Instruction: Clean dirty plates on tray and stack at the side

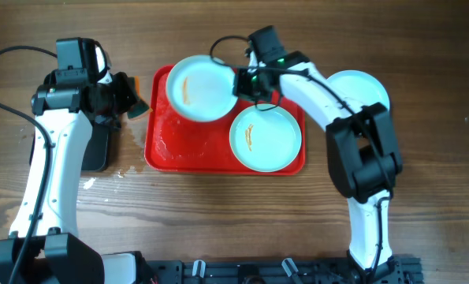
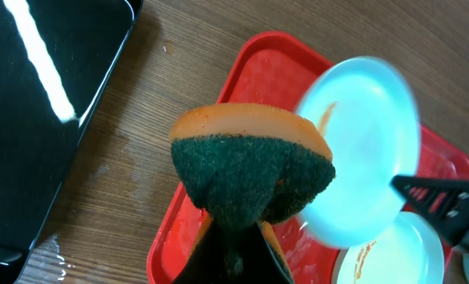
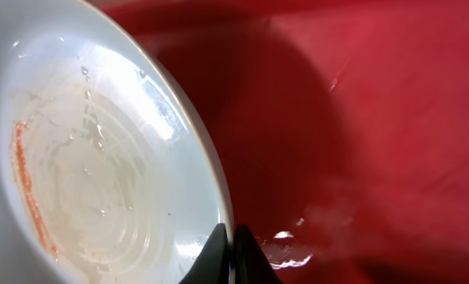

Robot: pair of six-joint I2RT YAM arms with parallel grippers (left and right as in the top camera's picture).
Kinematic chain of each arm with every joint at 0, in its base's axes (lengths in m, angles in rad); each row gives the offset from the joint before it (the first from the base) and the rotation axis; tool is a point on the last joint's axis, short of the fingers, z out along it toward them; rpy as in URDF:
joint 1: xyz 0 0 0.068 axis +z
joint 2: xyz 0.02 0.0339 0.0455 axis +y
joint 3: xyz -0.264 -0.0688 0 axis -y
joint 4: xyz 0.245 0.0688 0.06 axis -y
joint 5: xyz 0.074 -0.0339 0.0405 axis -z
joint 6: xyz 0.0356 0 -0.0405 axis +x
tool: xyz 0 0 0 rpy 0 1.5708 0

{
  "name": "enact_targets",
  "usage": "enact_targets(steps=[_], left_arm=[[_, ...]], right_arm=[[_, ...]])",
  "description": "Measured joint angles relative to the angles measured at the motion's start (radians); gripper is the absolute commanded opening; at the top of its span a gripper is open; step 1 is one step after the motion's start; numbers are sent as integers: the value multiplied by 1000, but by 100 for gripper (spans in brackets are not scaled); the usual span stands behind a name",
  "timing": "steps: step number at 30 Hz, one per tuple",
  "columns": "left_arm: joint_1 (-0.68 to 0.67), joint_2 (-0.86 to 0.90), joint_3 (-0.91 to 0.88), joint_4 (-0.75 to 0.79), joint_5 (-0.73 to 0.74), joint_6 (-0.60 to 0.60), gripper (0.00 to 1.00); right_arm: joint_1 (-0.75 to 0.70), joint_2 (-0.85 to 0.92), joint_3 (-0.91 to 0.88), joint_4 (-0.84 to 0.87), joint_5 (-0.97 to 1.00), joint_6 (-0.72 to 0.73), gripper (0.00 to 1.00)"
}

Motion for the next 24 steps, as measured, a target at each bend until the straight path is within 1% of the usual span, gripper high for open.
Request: enact_targets(steps=[2, 4, 6, 10, 13, 17, 19, 24], left_arm=[[0, 0, 0, 0, 0, 0, 4], [0, 0, 0, 0, 0, 0, 4], [0, 0, 0, 0, 0, 0, 4], [0, 0, 0, 0, 0, 0, 4], [0, 0, 0, -1, 0, 0, 4], [0, 0, 0, -12, 0, 0, 4], [0, 0, -4, -16, 0, 0, 4], [0, 0, -48, -26, 13, 0, 4]], right_arm=[[46, 0, 0, -24, 13, 9, 4], [103, 0, 3, -90, 39, 40, 4], [125, 0, 3, -148, 85, 61, 4], [146, 0, 2, -210, 146, 76, 4], [173, 0, -28, -189, 155, 82, 4], [231, -15, -83, -105, 154, 139, 5], [242, -28, -110, -80, 155, 167, 4], [243, -34, -125, -56, 154, 184, 4]])
